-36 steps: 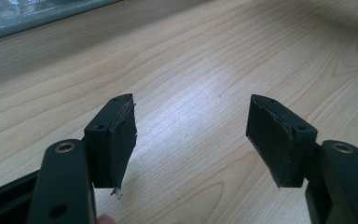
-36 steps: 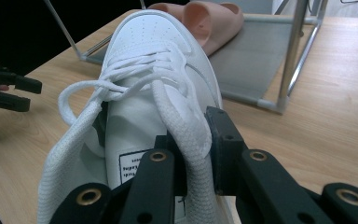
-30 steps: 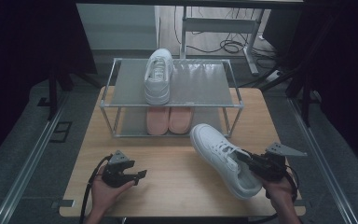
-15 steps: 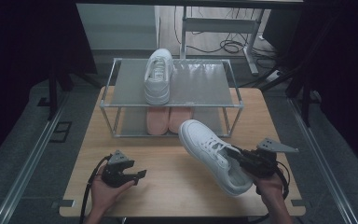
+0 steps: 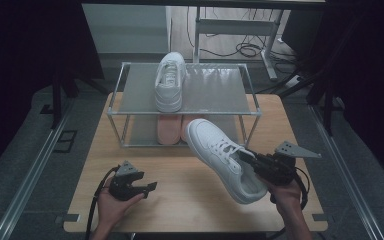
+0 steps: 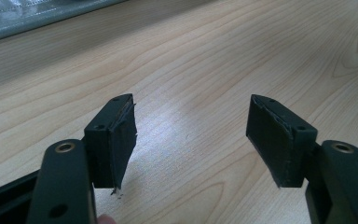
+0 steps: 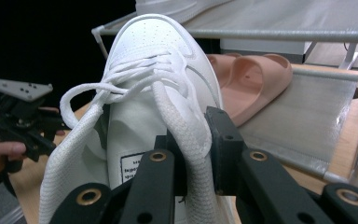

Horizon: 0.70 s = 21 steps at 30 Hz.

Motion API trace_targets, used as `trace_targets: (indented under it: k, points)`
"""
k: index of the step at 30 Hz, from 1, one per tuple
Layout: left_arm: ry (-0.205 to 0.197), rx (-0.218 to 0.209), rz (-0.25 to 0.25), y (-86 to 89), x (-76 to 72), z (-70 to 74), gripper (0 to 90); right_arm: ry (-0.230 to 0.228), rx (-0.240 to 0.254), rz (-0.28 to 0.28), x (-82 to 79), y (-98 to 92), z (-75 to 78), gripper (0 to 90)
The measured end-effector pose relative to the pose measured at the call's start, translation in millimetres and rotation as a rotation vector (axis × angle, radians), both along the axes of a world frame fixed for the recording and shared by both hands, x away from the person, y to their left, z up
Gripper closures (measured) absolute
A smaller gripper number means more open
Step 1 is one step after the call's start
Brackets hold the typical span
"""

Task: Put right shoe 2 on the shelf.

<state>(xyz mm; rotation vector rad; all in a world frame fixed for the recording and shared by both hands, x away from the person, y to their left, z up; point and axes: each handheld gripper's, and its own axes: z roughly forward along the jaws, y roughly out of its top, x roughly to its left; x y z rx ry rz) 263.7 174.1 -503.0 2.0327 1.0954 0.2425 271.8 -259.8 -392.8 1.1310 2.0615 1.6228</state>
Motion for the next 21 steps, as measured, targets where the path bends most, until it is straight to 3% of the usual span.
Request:
trace_targets:
  k: [6, 21]
  points:
    - [0.001, 0.001, 0.0, -0.1, 0.3, -0.1, 33.5, -0.012, 0.021, -0.02, 3.6, 0.1, 10.8, 80.7]
    - [-0.002, -0.003, 0.0, 1.4, 0.6, 0.0, 33.5, -0.038, 0.053, -0.072, 35.5, 5.1, 40.5, 80.7]
